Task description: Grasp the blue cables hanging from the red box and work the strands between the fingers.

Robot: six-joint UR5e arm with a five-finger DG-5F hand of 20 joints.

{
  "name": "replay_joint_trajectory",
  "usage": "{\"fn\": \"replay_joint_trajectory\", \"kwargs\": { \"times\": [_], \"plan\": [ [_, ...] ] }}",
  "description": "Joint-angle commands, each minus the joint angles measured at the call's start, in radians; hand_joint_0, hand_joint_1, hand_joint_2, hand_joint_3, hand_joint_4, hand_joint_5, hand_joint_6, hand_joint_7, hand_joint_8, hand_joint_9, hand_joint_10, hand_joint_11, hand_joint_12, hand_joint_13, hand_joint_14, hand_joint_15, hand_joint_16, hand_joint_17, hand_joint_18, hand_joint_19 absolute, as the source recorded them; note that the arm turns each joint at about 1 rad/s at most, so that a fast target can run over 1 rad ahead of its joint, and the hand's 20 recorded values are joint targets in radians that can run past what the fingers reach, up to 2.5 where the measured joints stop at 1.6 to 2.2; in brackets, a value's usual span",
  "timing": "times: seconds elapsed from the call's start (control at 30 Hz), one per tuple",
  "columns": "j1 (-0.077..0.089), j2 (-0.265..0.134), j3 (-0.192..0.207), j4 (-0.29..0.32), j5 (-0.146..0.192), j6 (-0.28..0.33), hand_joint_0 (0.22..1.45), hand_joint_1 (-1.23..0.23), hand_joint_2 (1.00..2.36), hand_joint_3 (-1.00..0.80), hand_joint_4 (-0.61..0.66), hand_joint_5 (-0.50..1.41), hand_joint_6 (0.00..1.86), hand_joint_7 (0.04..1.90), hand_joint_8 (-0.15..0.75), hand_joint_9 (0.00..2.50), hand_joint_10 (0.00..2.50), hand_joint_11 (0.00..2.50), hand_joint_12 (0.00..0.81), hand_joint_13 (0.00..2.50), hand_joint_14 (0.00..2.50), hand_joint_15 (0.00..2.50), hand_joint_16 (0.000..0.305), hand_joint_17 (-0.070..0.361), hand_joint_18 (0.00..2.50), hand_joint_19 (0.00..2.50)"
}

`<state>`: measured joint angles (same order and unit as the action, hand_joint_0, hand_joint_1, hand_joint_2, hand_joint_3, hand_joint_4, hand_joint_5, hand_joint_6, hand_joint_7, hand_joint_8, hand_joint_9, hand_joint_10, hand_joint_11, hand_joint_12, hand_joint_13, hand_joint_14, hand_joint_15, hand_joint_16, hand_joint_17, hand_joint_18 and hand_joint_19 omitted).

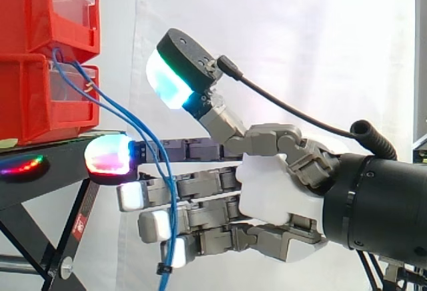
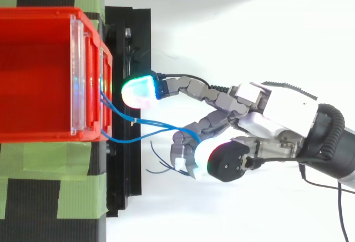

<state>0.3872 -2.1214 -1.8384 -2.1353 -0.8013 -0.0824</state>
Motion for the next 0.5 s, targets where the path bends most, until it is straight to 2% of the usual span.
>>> {"fn": "replay_joint_trajectory", "kwargs": {
  "times": [0.0, 0.03, 0.07, 0.1, 0.13, 0.17, 0.2, 0.23, 0.27, 0.33, 0.37, 0.43, 0.47],
  "plan": [
    [0.004, 0.0, 0.001, 0.0, 0.001, -0.004, 0.67, -0.45, 1.0, -1.0, 0.2, -0.2, 0.01, 0.68, 0.362, 1.05, 0.01, 1.42, 0.452, 1.27, 0.01, 1.48, 0.068, 0.153, 1.03, 1.19],
    [0.004, 0.0, 0.001, 0.0, 0.001, -0.004, 0.68, -0.45, 1.0, -1.0, 0.21, -0.2, 0.01, 0.68, 0.354, 1.08, 0.01, 1.54, 0.452, 1.31, 0.0, 1.57, 0.068, 0.154, 1.04, 1.2],
    [0.006, 0.0, 0.001, 0.0, 0.001, -0.004, 0.68, -0.45, 1.0, -1.0, 0.21, -0.2, 0.01, 0.68, 0.346, 1.11, 0.01, 1.63, 0.441, 1.31, 0.11, 1.59, 0.069, 0.154, 1.06, 1.2],
    [0.007, 0.0, 0.001, 0.0, 0.001, -0.004, 0.68, -0.45, 1.0, -1.0, 0.21, -0.19, 0.01, 0.68, 0.341, 1.14, 0.0, 1.74, 0.444, 1.28, 0.35, 1.54, 0.068, 0.153, 1.08, 1.22],
    [0.007, 0.0, -0.001, 0.0, 0.001, -0.004, 0.68, -0.45, 1.0, -1.0, 0.22, -0.17, 0.01, 0.68, 0.338, 1.17, 0.11, 1.83, 0.436, 1.24, 0.69, 1.46, 0.068, 0.152, 1.12, 1.27],
    [0.009, 0.0, 0.001, -0.002, 0.001, -0.004, 0.68, -0.45, 1.0, -1.0, 0.22, -0.17, 0.01, 0.68, 0.332, 1.17, 0.13, 1.84, 0.434, 1.24, 0.71, 1.46, 0.068, 0.154, 1.13, 1.29],
    [0.009, 0.0, 0.001, -0.002, 0.001, -0.004, 0.68, -0.45, 1.0, -1.0, 0.22, -0.16, 0.01, 0.69, 0.33, 1.15, 0.37, 1.85, 0.434, 1.21, 1.02, 1.39, 0.068, 0.154, 1.18, 1.35],
    [0.01, 0.0, 0.001, -0.005, 0.001, -0.004, 0.68, -0.45, 1.0, -1.0, 0.22, -0.15, 0.01, 0.69, 0.324, 1.15, 0.54, 1.84, 0.428, 1.19, 1.22, 1.33, 0.068, 0.152, 1.2, 1.39],
    [0.012, 0.0, 0.001, -0.011, 0.001, -0.004, 0.68, -0.45, 1.0, -1.0, 0.23, -0.15, 0.01, 0.69, 0.326, 1.15, 0.6, 1.83, 0.436, 1.18, 1.3, 1.33, 0.067, 0.151, 1.21, 1.41],
    [0.013, 0.0, 0.001, -0.018, 0.001, -0.004, 0.68, -0.45, 1.0, -1.0, 0.23, -0.14, 0.01, 0.69, 0.33, 1.13, 0.99, 1.81, 0.435, 1.16, 1.67, 1.28, 0.067, 0.151, 1.27, 1.51],
    [0.015, 0.0, 0.001, -0.026, -0.001, -0.004, 0.68, -0.45, 1.0, -1.0, 0.23, -0.14, 0.01, 0.69, 0.332, 1.13, 1.01, 1.81, 0.433, 1.16, 1.7, 1.27, 0.066, 0.149, 1.27, 1.52],
    [0.018, 0.001, 0.001, -0.034, -0.001, -0.004, 0.68, -0.45, 1.0, -1.0, 0.24, -0.12, 0.01, 0.7, 0.327, 1.1, 1.31, 1.79, 0.431, 1.11, 2.0, 1.24, 0.066, 0.149, 1.31, 1.58],
    [0.018, 0.001, 0.001, -0.035, 0.001, -0.004, 0.68, -0.45, 1.0, -1.0, 0.24, -0.12, 0.01, 0.7, 0.331, 1.1, 1.4, 1.79, 0.429, 1.1, 2.02, 1.25, 0.066, 0.148, 1.31, 1.58]
  ]
}}
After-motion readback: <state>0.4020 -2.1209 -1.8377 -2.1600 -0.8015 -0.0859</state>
